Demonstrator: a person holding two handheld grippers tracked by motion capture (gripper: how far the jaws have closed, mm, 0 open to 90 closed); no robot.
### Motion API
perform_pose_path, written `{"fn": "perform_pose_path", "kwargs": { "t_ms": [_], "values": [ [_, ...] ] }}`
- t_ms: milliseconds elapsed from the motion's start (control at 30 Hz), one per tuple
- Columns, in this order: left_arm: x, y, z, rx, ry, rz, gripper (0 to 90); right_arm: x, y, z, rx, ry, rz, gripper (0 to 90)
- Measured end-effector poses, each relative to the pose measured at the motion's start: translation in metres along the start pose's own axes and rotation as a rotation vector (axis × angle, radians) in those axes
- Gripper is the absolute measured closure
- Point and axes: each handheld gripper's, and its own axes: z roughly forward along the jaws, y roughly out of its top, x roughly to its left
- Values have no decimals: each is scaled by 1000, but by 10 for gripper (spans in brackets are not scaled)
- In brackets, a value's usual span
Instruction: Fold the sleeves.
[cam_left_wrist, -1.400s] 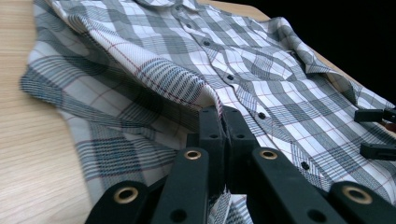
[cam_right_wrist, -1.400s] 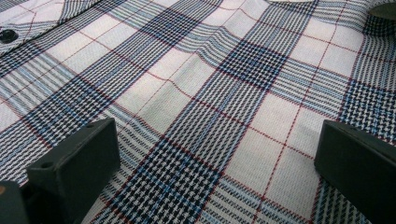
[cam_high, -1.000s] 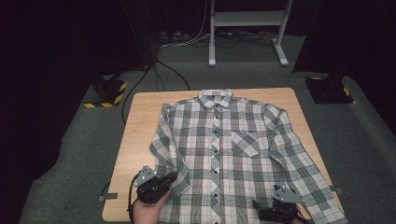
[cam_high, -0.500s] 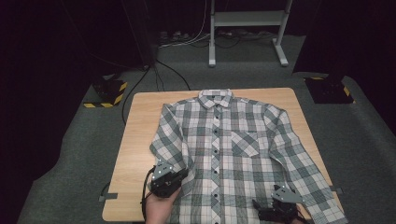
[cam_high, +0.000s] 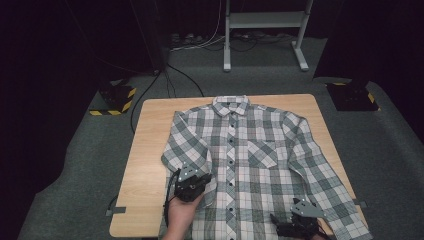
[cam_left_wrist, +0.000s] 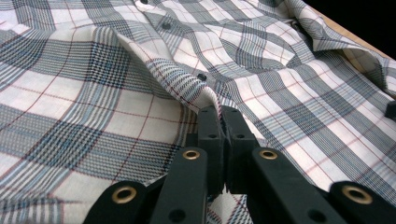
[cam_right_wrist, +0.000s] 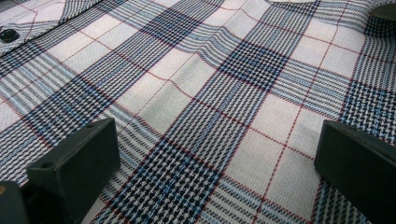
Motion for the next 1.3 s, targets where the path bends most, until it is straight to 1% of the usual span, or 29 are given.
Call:
{"fn": "perform_pose_path", "kwargs": {
  "t_ms": [167,267,367,467,533,667,733,767,867,1000,1133,1200,1233,1300],
  "values": [
    [-5,5,13,-8,5,14,880,0,0,0,-1,0,0,0],
    [-8,6,20,-13,1,3,879,0,0,0,-1,0,0,0],
    [-10,6,27,-8,-1,3,876,0,0,0,-1,0,1,0],
    [-12,6,32,1,-2,-1,866,0,0,0,-2,0,1,0],
    [-13,6,34,12,-4,11,860,0,0,0,-2,0,1,0],
    [-13,8,38,21,-14,2,842,0,0,0,-2,0,2,0],
    [-14,9,38,23,-11,12,828,0,0,0,-2,0,1,0],
    [-15,10,37,19,-4,22,808,0,0,0,-2,0,1,0],
    [-17,12,33,8,-13,27,737,0,0,0,-3,-1,2,0],
    [-15,16,27,15,14,43,526,0,0,0,-3,-1,2,0],
    [-9,15,21,19,19,46,394,0,-1,0,-4,-1,3,0],
    [-6,14,18,24,8,49,371,0,-1,0,-4,-1,3,0],
    [-5,13,17,28,10,52,357,0,-1,0,-4,-1,3,0],
    [0,11,13,24,13,45,347,0,-1,0,-4,-1,3,0]
  ]
}}
